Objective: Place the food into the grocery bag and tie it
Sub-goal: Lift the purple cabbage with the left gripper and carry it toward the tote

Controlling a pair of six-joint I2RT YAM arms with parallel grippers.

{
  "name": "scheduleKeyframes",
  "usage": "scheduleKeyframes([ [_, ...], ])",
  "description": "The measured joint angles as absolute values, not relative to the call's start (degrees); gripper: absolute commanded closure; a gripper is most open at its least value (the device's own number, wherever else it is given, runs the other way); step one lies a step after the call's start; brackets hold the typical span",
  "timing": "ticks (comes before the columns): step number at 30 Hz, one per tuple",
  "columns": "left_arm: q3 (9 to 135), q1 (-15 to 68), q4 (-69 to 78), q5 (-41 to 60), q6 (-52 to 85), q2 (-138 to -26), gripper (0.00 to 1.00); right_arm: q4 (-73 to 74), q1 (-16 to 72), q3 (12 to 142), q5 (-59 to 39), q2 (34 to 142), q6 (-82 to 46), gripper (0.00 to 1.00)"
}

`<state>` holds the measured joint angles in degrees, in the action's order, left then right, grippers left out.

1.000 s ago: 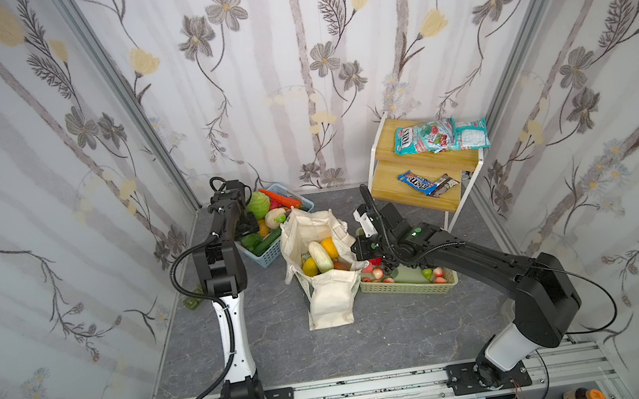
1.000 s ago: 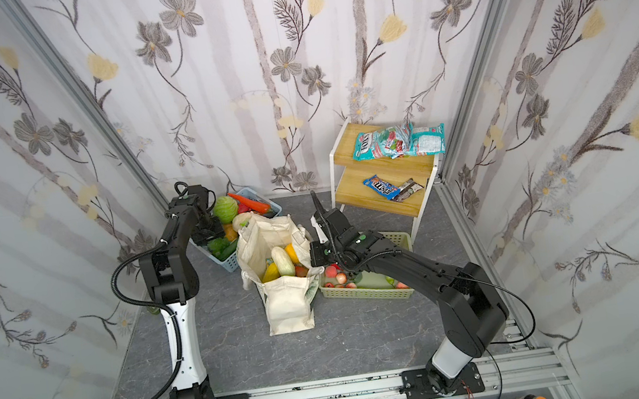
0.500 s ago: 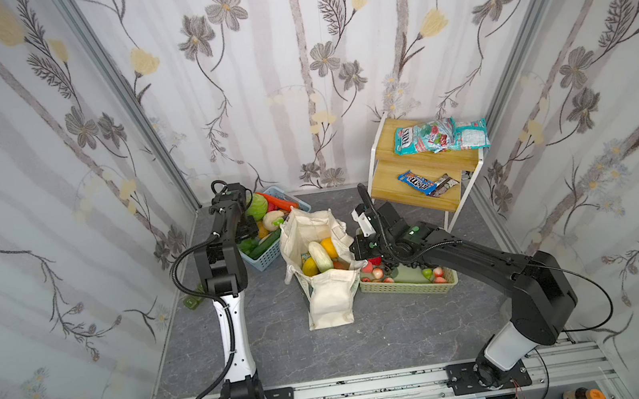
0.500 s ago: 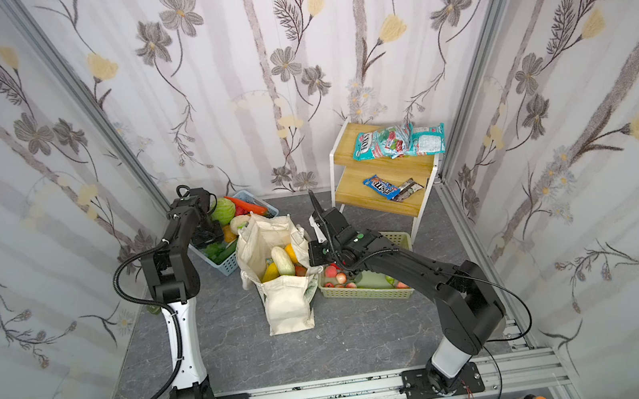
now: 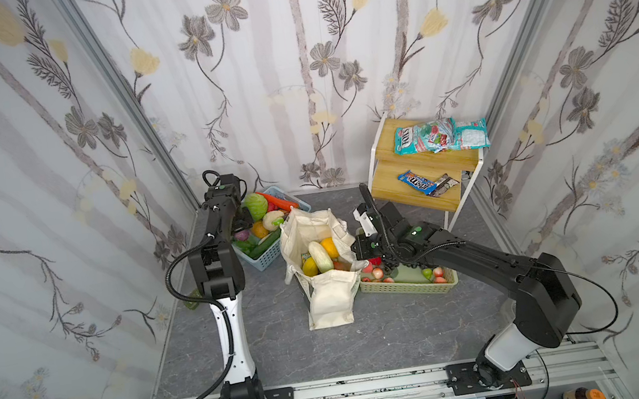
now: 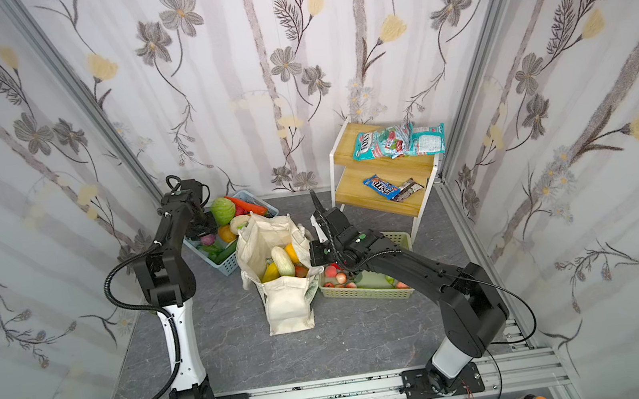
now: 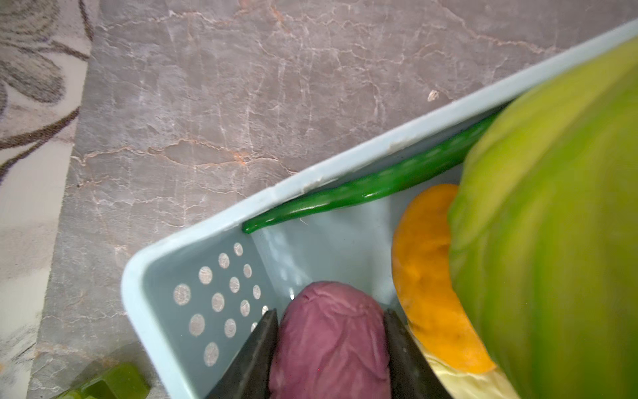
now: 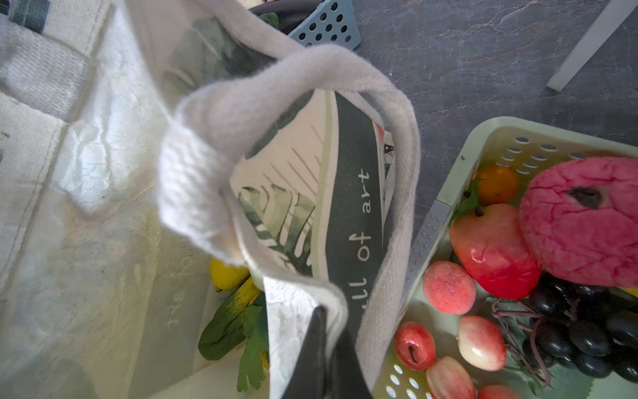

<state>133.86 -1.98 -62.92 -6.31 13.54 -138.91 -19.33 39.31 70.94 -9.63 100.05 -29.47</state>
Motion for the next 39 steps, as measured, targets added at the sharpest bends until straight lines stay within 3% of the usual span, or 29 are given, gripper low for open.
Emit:
scheduleKeyframes([
  [9, 133.84, -1.98, -62.72, -5.15, 13.93, -134.34, 0.61, -19.53, 39.38, 70.83, -9.43, 99.57, -29.45, 1.00],
  [18, 125.82, -1.54, -57.28, 4.80, 17.47, -122.89, 0.59, -19.57, 39.38, 70.81, -9.06, 99.00, -29.30, 1.00],
  [39, 116.33, 9.04, -46.30, 20.69, 24.47, -107.35, 0.57, -19.11, 39.75, 69.93, -9.17, 98.98, -29.32, 1.00],
])
